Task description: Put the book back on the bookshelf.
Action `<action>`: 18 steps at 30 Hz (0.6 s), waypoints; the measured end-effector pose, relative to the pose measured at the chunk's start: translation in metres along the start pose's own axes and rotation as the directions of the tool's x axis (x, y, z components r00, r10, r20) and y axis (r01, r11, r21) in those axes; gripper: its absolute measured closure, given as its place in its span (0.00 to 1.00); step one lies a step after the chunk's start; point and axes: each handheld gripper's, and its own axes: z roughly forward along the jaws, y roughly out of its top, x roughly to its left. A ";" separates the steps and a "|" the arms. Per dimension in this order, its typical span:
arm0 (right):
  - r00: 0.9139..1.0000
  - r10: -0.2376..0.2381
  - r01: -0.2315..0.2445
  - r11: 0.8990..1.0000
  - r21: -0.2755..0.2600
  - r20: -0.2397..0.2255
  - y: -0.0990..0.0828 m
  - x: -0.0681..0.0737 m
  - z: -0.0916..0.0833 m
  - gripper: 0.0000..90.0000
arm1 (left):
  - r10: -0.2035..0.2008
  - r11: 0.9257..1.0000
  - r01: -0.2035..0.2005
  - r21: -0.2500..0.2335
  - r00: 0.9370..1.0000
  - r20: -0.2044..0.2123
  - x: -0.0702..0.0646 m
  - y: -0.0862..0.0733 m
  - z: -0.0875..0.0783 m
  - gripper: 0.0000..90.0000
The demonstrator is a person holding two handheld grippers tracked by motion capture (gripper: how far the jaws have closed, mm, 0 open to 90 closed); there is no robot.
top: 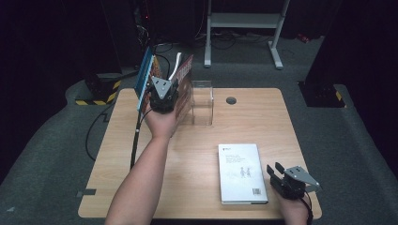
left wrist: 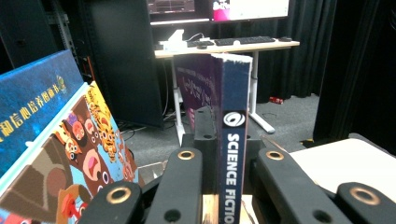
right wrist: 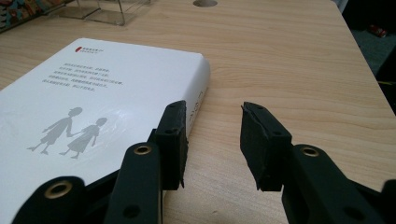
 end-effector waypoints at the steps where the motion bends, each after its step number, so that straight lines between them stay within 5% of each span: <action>1: 1.000 0.000 0.000 1.000 -0.001 0.000 0.000 0.000 0.000 0.68 | -0.004 1.000 0.004 -0.002 1.000 -0.003 0.000 0.000 0.002 0.93; 18: 1.000 0.024 -0.024 1.000 -0.006 0.002 -0.001 -0.003 -0.003 0.68 | -0.016 0.999 0.015 -0.036 1.000 -0.012 -0.013 -0.004 0.030 0.93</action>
